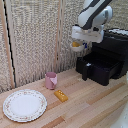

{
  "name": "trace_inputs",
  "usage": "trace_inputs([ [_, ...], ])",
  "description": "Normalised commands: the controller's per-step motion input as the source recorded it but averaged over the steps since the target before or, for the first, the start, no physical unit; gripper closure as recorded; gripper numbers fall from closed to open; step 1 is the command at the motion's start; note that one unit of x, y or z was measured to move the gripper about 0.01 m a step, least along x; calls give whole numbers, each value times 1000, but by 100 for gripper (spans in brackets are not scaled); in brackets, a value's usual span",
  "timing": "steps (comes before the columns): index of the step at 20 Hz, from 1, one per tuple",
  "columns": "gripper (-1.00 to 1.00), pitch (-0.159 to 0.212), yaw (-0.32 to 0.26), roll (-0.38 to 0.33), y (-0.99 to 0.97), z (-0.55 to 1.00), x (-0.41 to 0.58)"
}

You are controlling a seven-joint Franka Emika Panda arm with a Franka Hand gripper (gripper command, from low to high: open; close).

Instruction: Please go towards the air fryer and gently seize its handle using your gripper. Slowly reveal the interior of the air fryer by pulling the handle outward. Head to the bowl filled with hot dogs and firmly but gently grasp it. Carefully place it inside the now-open air fryer.

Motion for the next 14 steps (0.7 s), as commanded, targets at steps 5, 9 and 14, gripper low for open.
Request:
trace_inputs([
  [5, 100, -29, -156, 27, -702, 19, -138],
  [9, 100, 0, -154, 65, -556, -24, -97],
  [14, 100, -6, -119, 76, -461, -175, 82],
])
